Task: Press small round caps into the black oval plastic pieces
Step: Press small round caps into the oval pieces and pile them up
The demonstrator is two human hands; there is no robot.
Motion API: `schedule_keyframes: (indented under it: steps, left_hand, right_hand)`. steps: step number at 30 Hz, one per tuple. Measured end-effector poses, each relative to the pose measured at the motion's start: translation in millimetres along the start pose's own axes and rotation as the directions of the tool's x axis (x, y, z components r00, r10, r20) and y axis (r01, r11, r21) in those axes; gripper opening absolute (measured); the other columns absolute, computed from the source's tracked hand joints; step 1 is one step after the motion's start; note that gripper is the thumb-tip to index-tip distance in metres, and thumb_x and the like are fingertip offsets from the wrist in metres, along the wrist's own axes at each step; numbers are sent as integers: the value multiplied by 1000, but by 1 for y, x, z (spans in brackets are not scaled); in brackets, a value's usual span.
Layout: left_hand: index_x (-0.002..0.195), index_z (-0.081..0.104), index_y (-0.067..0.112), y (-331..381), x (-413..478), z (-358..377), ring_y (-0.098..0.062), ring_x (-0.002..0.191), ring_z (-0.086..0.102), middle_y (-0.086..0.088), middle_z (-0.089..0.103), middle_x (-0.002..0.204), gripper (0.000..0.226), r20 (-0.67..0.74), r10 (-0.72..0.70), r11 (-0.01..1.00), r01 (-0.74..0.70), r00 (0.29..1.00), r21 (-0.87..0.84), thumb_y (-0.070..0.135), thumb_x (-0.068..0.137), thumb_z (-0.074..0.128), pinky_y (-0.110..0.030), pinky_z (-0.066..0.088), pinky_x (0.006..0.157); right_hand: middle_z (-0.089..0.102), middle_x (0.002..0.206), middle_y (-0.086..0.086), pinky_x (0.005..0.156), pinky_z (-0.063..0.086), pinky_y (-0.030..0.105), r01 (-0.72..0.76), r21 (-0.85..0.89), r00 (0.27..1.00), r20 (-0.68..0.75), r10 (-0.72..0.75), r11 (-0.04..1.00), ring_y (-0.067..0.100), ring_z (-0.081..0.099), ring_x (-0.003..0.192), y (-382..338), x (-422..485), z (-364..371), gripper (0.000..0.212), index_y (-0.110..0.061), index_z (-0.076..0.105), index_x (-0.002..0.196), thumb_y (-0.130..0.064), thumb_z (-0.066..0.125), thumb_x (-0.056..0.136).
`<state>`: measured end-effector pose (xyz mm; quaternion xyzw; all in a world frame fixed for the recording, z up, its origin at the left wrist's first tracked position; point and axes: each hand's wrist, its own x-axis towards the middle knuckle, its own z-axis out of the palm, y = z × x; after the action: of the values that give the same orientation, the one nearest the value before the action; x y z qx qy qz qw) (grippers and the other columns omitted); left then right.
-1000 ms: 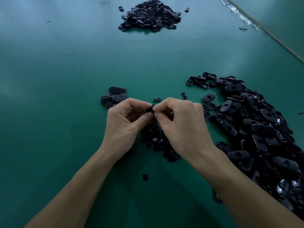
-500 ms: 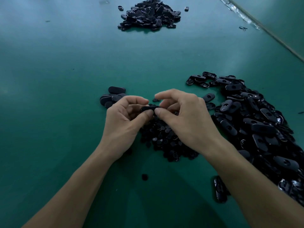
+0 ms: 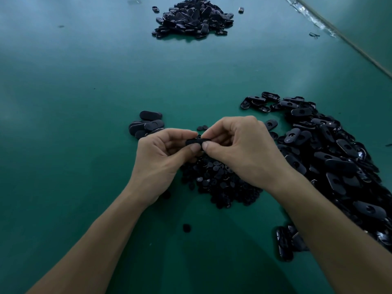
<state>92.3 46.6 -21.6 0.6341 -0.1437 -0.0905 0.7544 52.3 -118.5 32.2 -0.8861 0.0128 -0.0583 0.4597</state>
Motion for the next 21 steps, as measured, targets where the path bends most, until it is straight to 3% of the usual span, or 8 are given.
schedule_keyframes:
  steps: [6,14,21]
  left_hand:
    - [88,72,13,1,-1,1,-7,63,70,2,76,74,20,-33,-7,1000,7,999,2,12,69,78,-16,55,64]
    - [75,79,22,4,-2,1,-13,60,71,-3,74,67,14,-76,4,1000,-4,997,-6,14,64,83,-20,56,59]
    - [83,75,18,-1,0,0,-9,63,71,1,76,73,24,-135,111,988,-95,985,124,-5,77,79,-19,56,65]
  right_hand:
    - [71,66,-12,62,53,11,-20,-26,998,-53,18,999,-5,66,64,-5,-3,5,11,-24,74,79,-13,76,79]
    - [73,69,-14,63,51,10,-13,14,1000,8,13,1000,-7,68,66,-5,-4,-1,13,-22,77,82,-10,76,81]
    - [73,82,-16,76,51,9,-21,-77,999,-33,18,997,-6,67,76,5,5,-5,17,-25,78,101,-16,67,92]
